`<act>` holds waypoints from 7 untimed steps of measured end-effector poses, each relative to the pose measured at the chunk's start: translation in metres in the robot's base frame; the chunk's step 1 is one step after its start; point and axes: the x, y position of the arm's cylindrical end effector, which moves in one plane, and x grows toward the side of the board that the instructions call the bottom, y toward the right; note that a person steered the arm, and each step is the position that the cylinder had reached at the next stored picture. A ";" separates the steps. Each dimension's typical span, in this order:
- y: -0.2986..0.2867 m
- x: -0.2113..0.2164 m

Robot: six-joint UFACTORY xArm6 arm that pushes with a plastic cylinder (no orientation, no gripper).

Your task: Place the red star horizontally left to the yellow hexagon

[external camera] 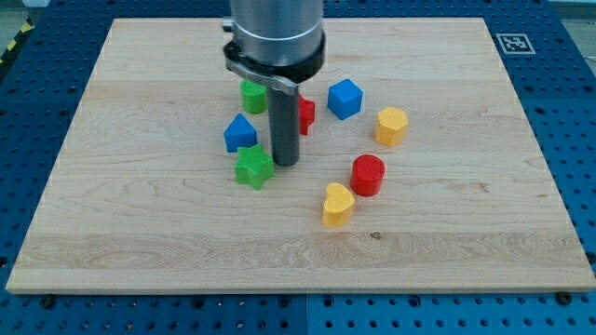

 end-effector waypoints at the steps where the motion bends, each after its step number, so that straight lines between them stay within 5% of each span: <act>1: 0.005 -0.017; 5: -0.090 -0.031; 7: -0.053 -0.033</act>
